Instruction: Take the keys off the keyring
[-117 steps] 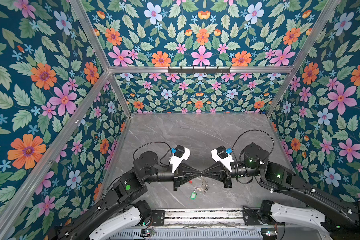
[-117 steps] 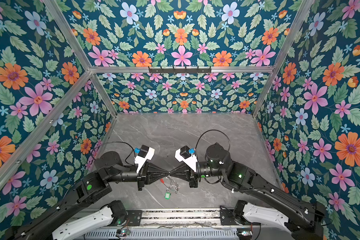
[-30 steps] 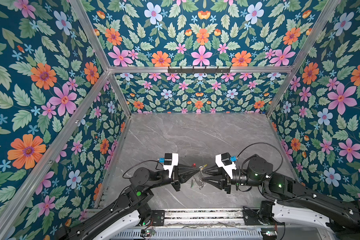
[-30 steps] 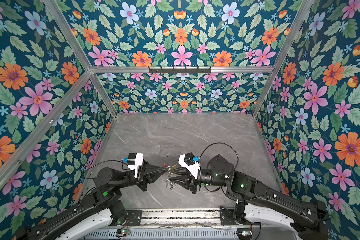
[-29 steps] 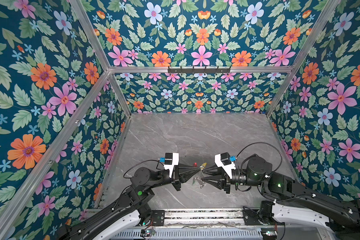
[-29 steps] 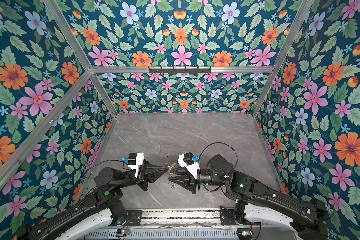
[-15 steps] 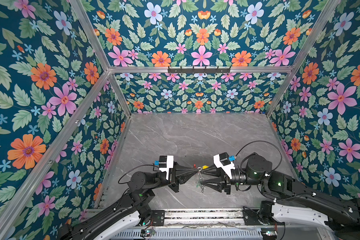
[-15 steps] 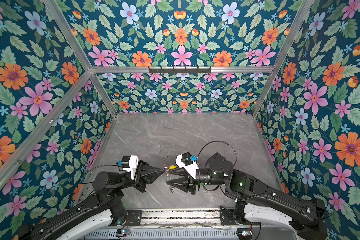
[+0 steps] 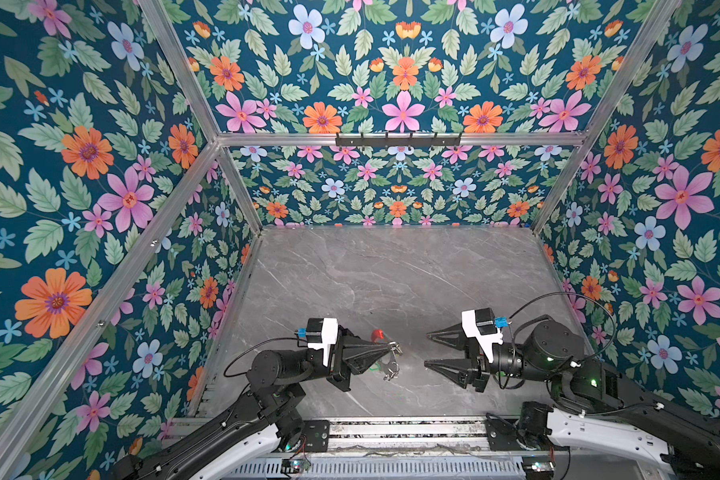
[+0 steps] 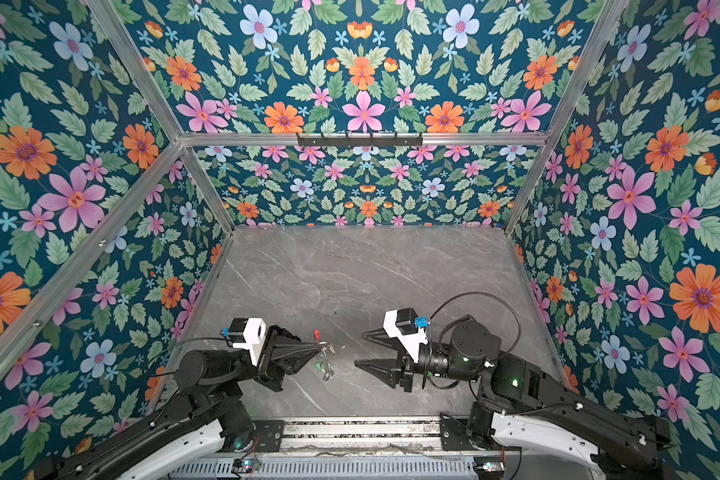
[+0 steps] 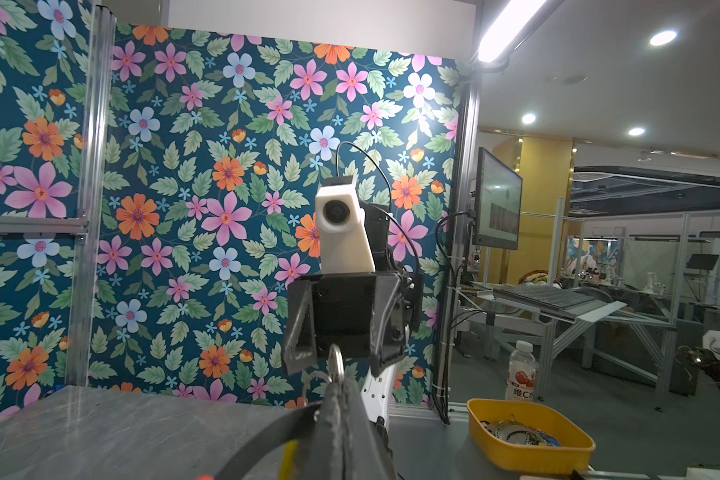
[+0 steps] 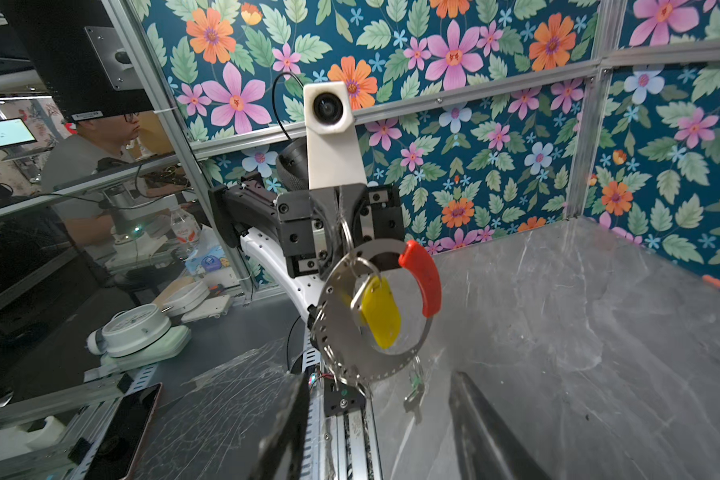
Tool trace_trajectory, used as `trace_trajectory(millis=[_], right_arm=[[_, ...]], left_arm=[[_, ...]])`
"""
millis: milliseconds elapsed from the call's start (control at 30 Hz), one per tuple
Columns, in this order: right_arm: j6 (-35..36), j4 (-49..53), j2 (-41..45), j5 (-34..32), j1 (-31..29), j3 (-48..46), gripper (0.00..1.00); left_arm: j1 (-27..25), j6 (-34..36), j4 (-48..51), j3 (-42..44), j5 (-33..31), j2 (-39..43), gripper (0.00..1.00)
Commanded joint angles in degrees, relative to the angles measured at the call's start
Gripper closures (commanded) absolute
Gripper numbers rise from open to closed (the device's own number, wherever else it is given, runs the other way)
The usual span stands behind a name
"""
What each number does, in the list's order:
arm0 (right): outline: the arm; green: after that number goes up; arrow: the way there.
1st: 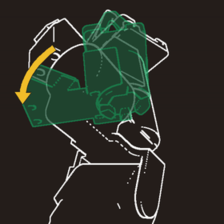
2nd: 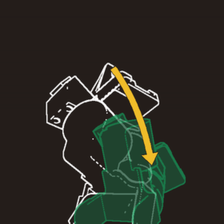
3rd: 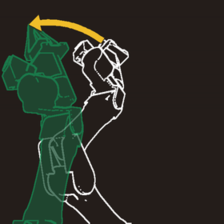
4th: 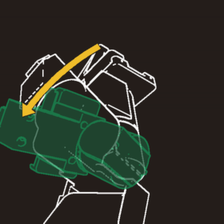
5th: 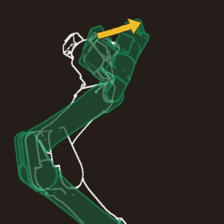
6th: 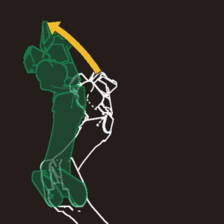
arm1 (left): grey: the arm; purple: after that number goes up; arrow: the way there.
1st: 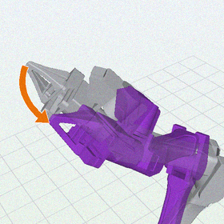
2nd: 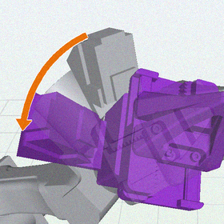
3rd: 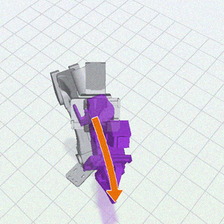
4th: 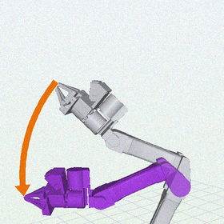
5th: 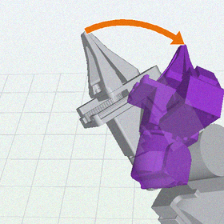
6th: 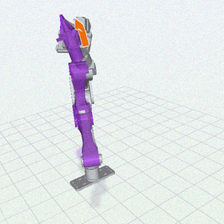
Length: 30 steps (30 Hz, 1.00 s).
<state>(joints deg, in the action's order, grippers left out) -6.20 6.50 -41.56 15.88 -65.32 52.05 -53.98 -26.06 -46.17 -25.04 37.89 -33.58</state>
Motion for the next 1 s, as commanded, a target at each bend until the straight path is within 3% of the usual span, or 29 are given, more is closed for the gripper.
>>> trace_trajectory(millis=[0,133,300,500,967], right_arm=[[2.65,1.74,-2.22,0.65,-0.07,2.31,0.44],[3.17,2.00,-4.95,6.91,-0.05,4.52,0.42],[4.30,3.15,-5.76,9.29,0.90,5.47,0.42],[1.01,1.51,-7.01,21.47,6.60,5.59,0.44],[0.23,-0.50,-11.18,27.45,6.64,7.37,0.54]], left_arm=[[0.12,-2.89,-5.34,-0.19,3.83,-1.06,1.00],[0.05,-4.88,-7.80,-0.28,6.23,-2.24,1.00],[0.07,-7.49,-11.39,-0.02,8.34,-3.37,1.00],[0.11,-9.14,-13.78,-0.02,9.73,-4.69,1.00],[0.03,-10.33,-15.35,0.05,10.11,-6.14,1.00]])
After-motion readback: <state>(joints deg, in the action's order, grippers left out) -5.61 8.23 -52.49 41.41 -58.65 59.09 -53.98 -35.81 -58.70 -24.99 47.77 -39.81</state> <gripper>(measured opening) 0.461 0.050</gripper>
